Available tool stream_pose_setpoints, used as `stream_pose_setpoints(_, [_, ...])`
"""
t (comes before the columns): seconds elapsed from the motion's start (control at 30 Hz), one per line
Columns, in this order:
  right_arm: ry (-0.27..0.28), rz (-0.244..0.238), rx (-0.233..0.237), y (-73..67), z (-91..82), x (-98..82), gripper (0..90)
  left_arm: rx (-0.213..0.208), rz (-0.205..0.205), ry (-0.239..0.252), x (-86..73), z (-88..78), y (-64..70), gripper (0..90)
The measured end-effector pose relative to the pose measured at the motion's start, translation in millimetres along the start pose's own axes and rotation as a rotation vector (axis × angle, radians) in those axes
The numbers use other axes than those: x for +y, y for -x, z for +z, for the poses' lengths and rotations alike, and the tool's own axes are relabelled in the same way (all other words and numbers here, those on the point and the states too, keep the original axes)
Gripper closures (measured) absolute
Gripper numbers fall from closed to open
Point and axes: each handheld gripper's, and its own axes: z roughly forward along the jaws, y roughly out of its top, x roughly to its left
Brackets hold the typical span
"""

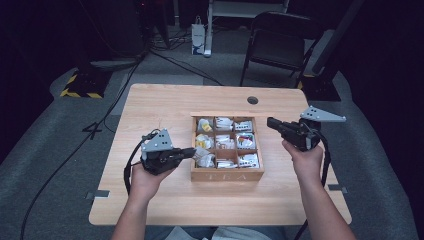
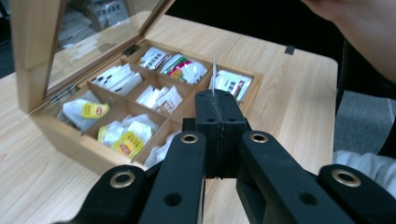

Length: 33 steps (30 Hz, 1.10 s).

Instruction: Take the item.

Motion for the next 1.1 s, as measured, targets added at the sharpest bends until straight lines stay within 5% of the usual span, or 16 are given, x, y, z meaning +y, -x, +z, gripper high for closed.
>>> stream_pose_setpoints(0.47, [-0.005,0.003,0.001,-0.4,-0.7,-1.1,90.0,0.038,-0.010,-0.006,-13.1,-28.2,-7.0,90.0])
stream_pose_setpoints(0.67, [-0.007,0.006,0.004,-0.5,-1.0,-1.4,90.0,0.049,0.025,-0.035,-18.5,-35.8,-9.5,90.0])
stream_pose_setpoints(1.1, [-0.007,0.003,0.007,-0.1,-1.0,-1.7,90.0,0.143,-0.033,-0.094,-40.3,-47.5,-28.6,89.9])
